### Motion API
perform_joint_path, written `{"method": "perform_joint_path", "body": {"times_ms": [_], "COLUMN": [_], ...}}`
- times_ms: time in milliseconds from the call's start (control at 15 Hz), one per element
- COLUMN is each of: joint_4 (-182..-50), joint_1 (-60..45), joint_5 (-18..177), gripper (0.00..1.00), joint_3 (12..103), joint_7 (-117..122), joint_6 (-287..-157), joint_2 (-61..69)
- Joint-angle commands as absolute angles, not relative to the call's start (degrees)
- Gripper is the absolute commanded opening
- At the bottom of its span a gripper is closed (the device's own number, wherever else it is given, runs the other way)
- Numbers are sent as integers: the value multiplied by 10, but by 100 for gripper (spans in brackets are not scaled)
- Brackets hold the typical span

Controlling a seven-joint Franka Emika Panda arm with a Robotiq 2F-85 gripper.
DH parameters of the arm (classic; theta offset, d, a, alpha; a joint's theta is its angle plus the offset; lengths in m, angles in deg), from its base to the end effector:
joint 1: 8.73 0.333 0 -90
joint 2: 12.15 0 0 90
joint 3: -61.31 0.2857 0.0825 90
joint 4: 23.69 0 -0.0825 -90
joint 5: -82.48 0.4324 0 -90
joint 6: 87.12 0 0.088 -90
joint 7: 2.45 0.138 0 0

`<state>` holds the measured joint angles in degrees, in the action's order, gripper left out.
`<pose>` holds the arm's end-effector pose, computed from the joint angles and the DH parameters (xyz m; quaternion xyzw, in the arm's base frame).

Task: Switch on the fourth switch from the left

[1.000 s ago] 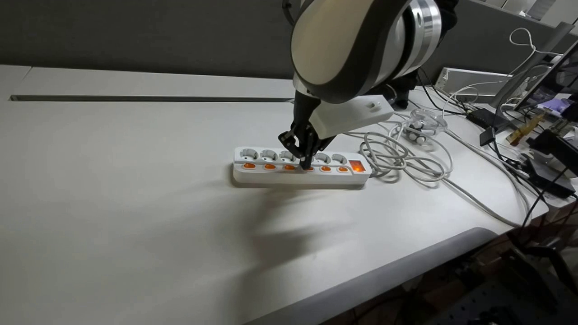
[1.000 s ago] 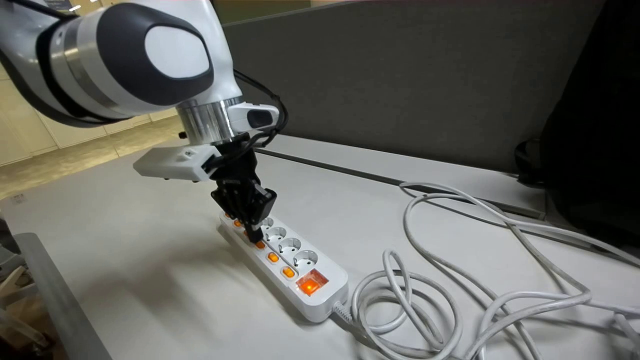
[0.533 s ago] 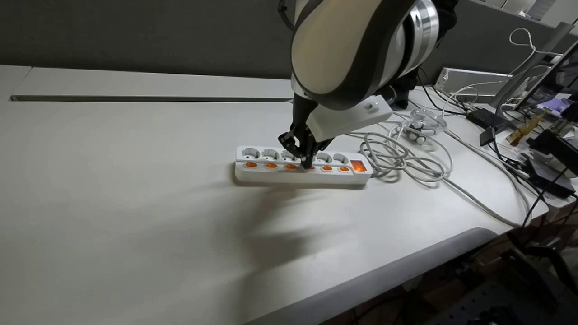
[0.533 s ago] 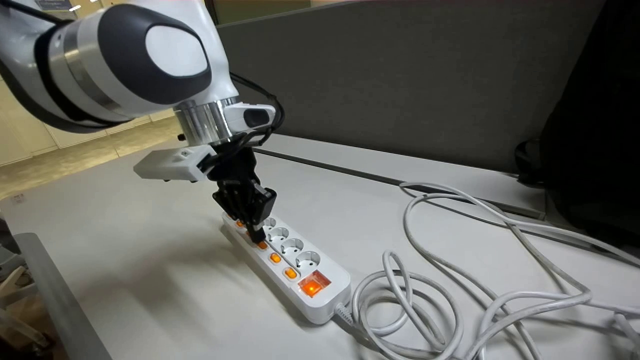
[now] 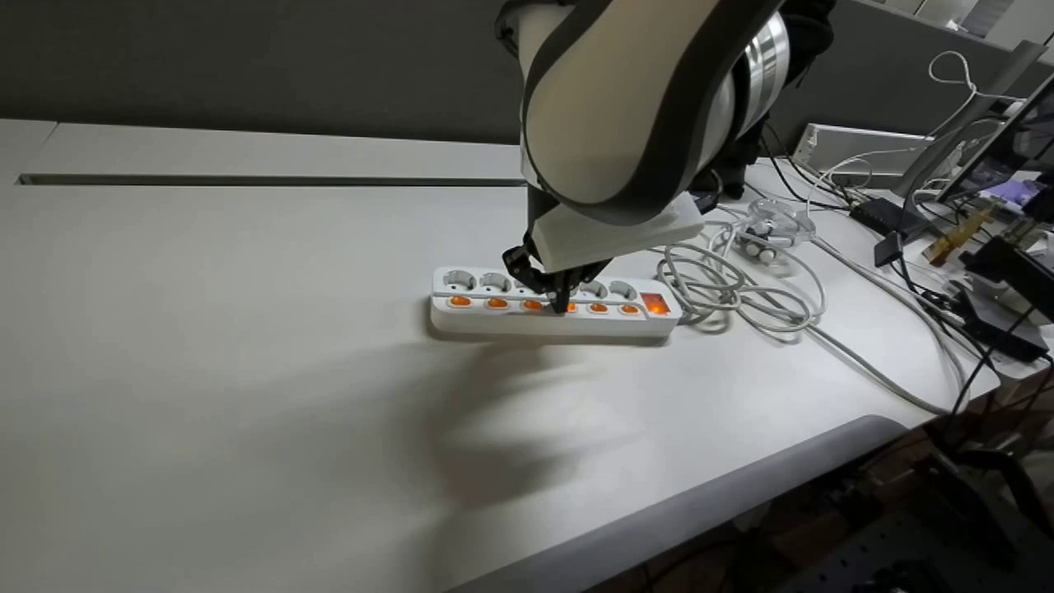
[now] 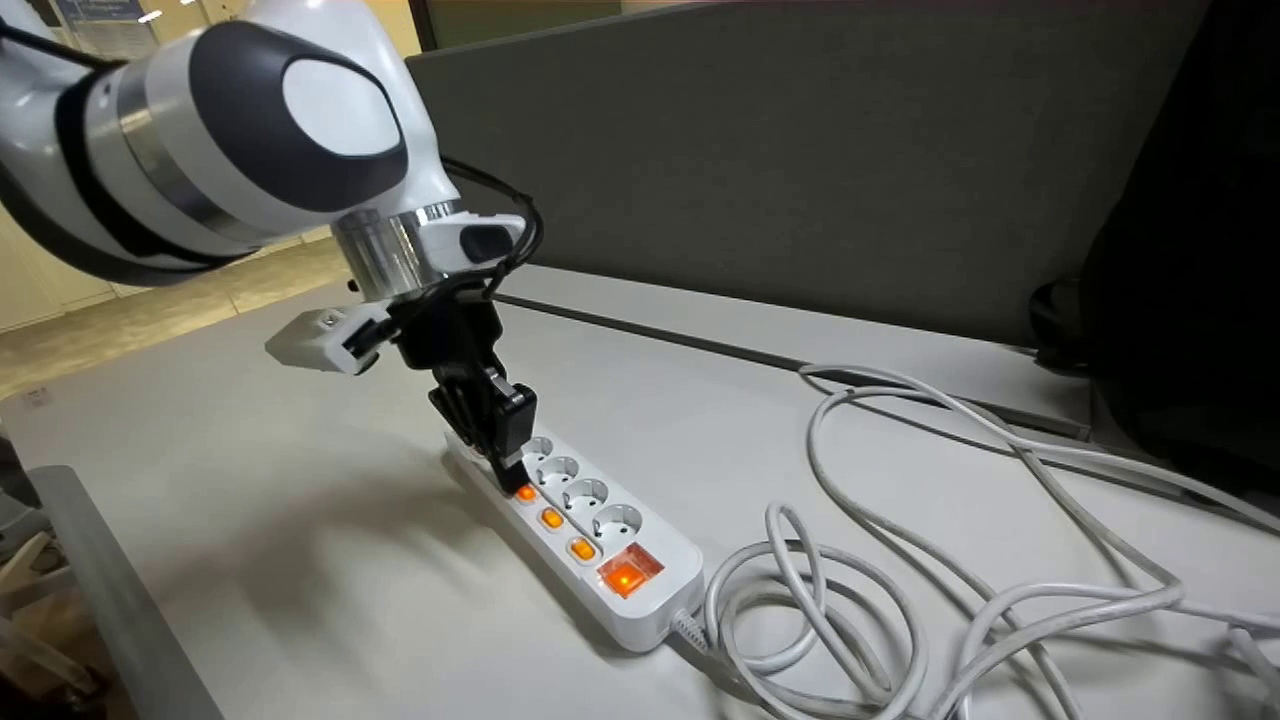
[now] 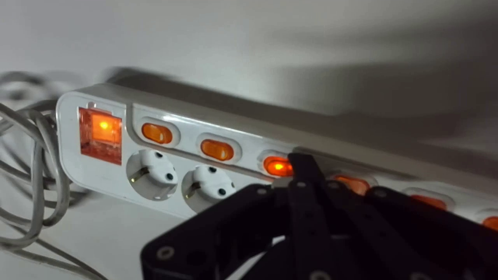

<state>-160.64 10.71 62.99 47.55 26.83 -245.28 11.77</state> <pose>0.4924 0.0408 0.0423 0.9932 -0.0369 0.0089 0.1102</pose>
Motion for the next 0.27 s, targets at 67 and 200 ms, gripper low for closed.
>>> {"method": "perform_joint_path", "body": {"times_ms": [67,200], "joint_4": [-1634,-1636], "joint_1": [103,82], "joint_5": [672,708], "gripper": [0,0], "joint_3": [480,499], "joint_7": [340,319], "joint_6": [-2435,-2403], "joint_2": [136,127]}}
